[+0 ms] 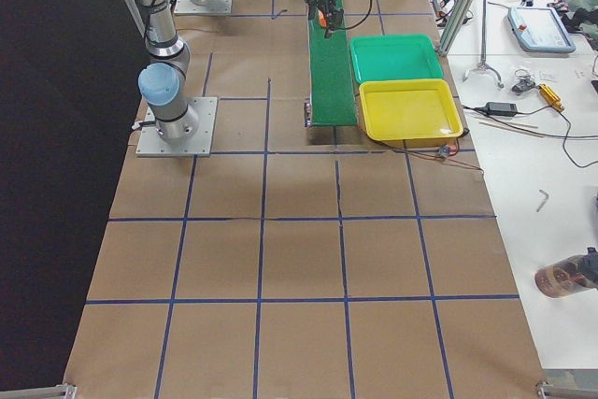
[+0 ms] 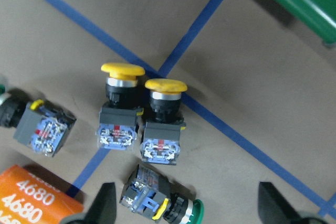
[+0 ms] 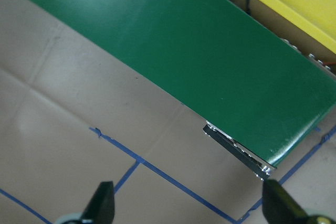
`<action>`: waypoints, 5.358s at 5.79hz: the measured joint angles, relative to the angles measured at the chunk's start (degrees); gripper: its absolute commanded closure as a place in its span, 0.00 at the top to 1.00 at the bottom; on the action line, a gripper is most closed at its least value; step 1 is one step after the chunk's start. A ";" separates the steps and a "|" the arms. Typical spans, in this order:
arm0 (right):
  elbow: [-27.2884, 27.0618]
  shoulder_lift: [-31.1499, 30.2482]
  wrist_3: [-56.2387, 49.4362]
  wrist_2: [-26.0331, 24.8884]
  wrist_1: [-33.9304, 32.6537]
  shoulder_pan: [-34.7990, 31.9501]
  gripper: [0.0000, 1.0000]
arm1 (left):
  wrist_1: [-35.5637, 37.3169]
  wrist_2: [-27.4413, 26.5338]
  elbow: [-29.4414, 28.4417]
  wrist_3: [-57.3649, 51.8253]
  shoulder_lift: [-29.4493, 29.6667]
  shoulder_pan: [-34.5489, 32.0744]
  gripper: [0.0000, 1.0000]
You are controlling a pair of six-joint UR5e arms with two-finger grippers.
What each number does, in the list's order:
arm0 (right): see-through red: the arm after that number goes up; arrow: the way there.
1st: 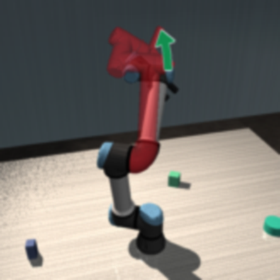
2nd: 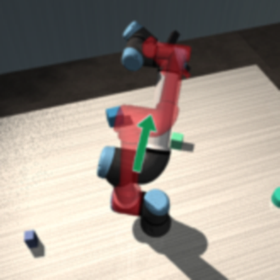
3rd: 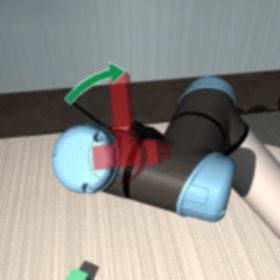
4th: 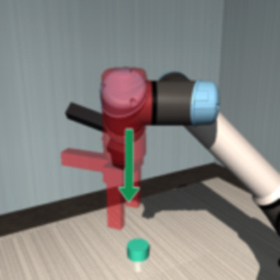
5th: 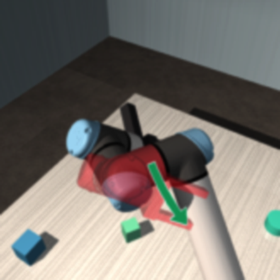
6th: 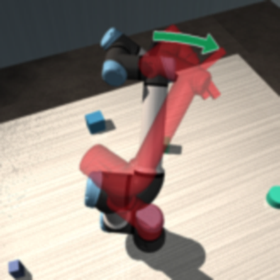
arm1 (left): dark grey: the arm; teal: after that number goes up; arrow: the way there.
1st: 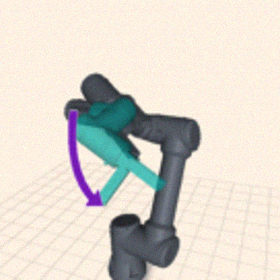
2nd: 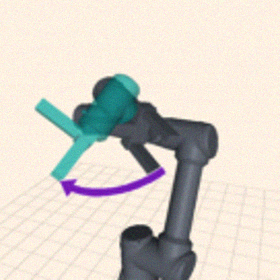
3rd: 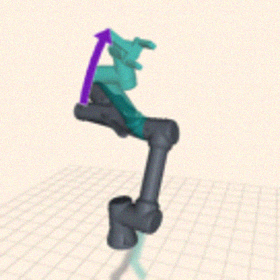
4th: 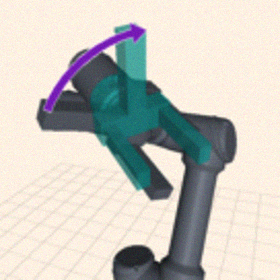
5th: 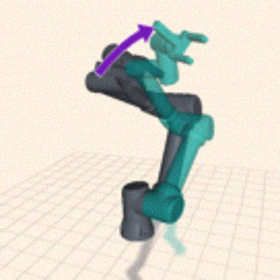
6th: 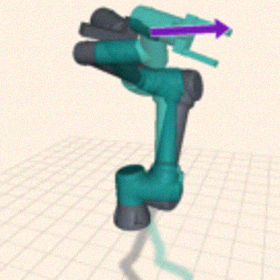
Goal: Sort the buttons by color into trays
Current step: 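Grasp a green-capped button with the left gripper while right gripper lowers near belt end, then release the green button on the belt and withdraw the left gripper, then grasp a second orange cylinder from the pile with the left gripper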
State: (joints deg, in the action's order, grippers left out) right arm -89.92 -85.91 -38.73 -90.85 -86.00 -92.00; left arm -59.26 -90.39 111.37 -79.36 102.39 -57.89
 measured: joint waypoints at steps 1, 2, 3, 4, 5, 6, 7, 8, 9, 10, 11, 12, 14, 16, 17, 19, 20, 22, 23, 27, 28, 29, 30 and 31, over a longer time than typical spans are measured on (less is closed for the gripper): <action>-1.43 -0.35 -12.10 -0.06 -0.48 -1.86 1.00 | 2.96 -0.15 1.79 7.14 1.59 1.48 0.93; -1.91 -0.62 -20.44 -0.13 -1.42 -3.45 1.00 | 5.03 -0.23 2.63 13.67 3.34 2.37 0.91; -2.26 -0.71 -29.31 -0.12 -4.12 -4.27 1.00 | 6.28 -0.28 2.56 19.31 5.18 3.00 0.91; -2.48 -0.75 -36.78 -0.06 -6.68 -4.52 1.00 | 6.83 -0.30 2.32 22.45 6.35 3.22 0.86; -2.48 -0.75 -39.47 -0.09 -7.70 -4.56 1.00 | 7.17 -0.31 2.23 23.49 6.99 3.35 0.86; -2.54 -0.69 -40.14 -0.17 -8.11 -4.56 1.00 | 7.37 -0.34 2.16 23.71 7.65 3.50 0.81; -2.61 -0.63 -40.28 -0.23 -8.25 -4.54 1.00 | 7.49 -0.35 2.13 23.71 8.28 3.94 0.71; -2.60 -0.62 -40.28 -0.30 -8.38 -4.48 1.00 | 7.52 -0.35 2.11 23.44 8.58 4.63 0.47; -2.62 -0.62 -40.56 -0.33 -8.56 -4.44 1.00 | 7.48 -0.47 2.00 23.08 8.63 5.06 0.16; -2.71 -0.60 -41.91 -0.93 -8.71 -4.43 1.00 | 7.41 -0.59 1.81 22.92 8.60 5.19 0.01; -2.76 -0.55 -44.52 -1.96 -9.29 -4.34 1.00 | 7.35 -0.64 1.53 22.87 8.40 5.22 0.00; -2.83 -0.54 -46.31 -2.44 -10.12 -4.29 1.00 | 7.03 -1.59 0.50 21.79 7.88 5.00 0.00; -3.16 -0.58 -46.65 -2.65 -10.67 -4.24 1.00 | 0.89 -3.80 -5.67 9.11 5.91 2.54 0.00; -3.53 -0.58 -46.23 -2.63 -11.28 -4.23 1.00 | -5.22 -2.42 -9.22 -6.58 2.71 -6.55 0.00; -3.78 -0.58 -46.12 -2.63 -11.86 -4.24 1.00 | -5.78 -2.00 -9.13 -10.51 2.01 -12.54 0.00; -4.12 -0.58 -46.02 -2.65 -12.29 -4.24 1.00 | -5.81 -1.46 -9.63 -14.57 2.94 -22.89 0.00; -4.21 -0.58 -45.46 -2.64 -12.33 -4.24 1.00 | -5.76 -0.22 -9.44 -15.25 3.34 -26.31 0.00; -4.57 -0.58 -42.57 -2.21 -12.41 -4.24 1.00 | -5.87 1.48 -8.45 -15.24 3.64 -29.45 0.97; -4.61 -0.58 -42.20 -2.18 -12.43 -4.24 1.00 | -5.84 1.51 -7.75 -14.54 4.19 -29.76 0.98; -4.68 -0.72 -42.13 -2.46 -12.25 -4.31 1.00 | -5.21 1.21 -7.91 -9.57 1.74 -20.04 0.98; -4.68 -0.78 -42.01 -2.40 -12.23 -4.41 1.00 | -4.99 1.83 -8.08 -8.97 2.37 -13.89 0.98; -4.71 -0.80 -41.88 -2.60 -12.25 -4.47 1.00 | -2.87 2.60 -8.57 -7.93 3.82 -8.85 0.98; -4.77 -0.77 -41.86 -2.62 -12.26 -4.50 1.00 | 1.12 2.82 -8.92 -7.12 6.54 -4.70 0.98; -4.78 -0.76 -41.94 -2.51 -12.26 -4.51 1.00 | 4.02 2.94 -9.28 -5.24 8.94 -0.68 0.98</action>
State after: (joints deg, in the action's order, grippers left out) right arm -94.70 -86.67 -80.67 -93.36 -98.26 -96.50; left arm -55.24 -87.46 102.09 -84.60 111.33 -58.57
